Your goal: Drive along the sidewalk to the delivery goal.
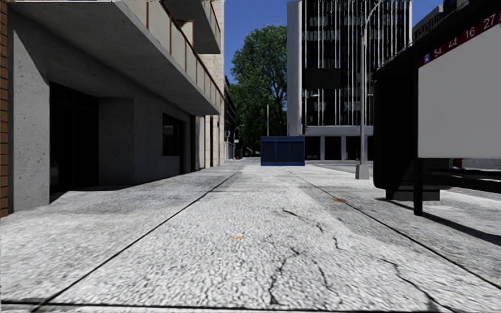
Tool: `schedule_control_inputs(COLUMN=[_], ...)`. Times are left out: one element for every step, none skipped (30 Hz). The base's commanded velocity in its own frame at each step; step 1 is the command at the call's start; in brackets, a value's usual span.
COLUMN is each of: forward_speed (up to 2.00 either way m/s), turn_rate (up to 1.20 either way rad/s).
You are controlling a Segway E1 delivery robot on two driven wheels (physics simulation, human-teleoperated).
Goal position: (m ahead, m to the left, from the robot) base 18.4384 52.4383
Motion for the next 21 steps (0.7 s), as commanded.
schedule_control_inputs(forward_speed=[2.00,2.00,2.00,2.00,2.00,2.00,2.00,2.00,2.00,2.00,2.00,2.00,2.00,2.00,2.00,2.00,2.00,2.00,2.00,2.00,2.00], turn_rate=[0.00,0.00,0.00,0.00,0.00,0.00,0.00,0.00,0.00,0.00,0.00,0.00,0.00,0.00,0.00,0.00,0.00,0.00,0.00,0.00,0.00])
